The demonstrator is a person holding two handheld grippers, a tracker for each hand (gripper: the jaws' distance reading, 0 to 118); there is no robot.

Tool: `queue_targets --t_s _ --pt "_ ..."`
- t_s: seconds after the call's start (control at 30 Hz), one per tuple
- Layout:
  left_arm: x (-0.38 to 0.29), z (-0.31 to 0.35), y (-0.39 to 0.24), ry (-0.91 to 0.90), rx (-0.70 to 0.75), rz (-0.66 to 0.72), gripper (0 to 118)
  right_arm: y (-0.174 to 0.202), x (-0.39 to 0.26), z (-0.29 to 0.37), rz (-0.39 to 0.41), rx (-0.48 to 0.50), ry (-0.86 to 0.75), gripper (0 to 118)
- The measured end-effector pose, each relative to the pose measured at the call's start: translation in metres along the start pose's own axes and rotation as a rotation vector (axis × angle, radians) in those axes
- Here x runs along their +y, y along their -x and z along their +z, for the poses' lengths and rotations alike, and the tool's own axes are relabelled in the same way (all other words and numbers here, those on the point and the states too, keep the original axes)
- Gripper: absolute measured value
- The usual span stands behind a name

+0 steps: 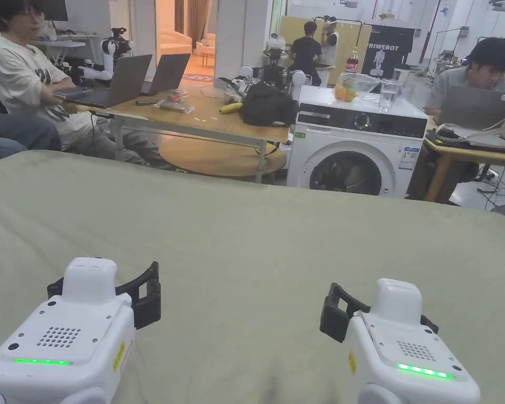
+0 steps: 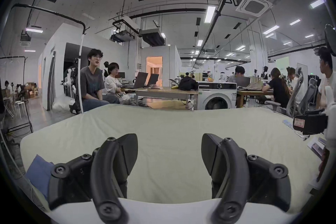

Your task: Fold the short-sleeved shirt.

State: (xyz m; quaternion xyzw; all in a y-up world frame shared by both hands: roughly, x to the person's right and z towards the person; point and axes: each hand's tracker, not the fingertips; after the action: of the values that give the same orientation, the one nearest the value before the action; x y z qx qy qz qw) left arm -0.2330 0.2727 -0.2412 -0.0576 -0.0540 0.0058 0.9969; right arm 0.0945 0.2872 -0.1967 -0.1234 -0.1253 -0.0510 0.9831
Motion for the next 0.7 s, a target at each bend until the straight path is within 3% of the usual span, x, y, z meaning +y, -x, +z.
queue_targets --t_s 0.5,0.7 --pt "-0.0018 -0.0042 0.0051 0.018 -0.016 0.074 73 0.0044 0.0022 -0.0035 -0.012 0.009 0.022 83" --pt "-0.0003 -0.0017 -0.0018 -0.014 -0.002 -0.026 79 0.0018 0.0016 -0.0056 -0.014 -0.002 -0.003 83"
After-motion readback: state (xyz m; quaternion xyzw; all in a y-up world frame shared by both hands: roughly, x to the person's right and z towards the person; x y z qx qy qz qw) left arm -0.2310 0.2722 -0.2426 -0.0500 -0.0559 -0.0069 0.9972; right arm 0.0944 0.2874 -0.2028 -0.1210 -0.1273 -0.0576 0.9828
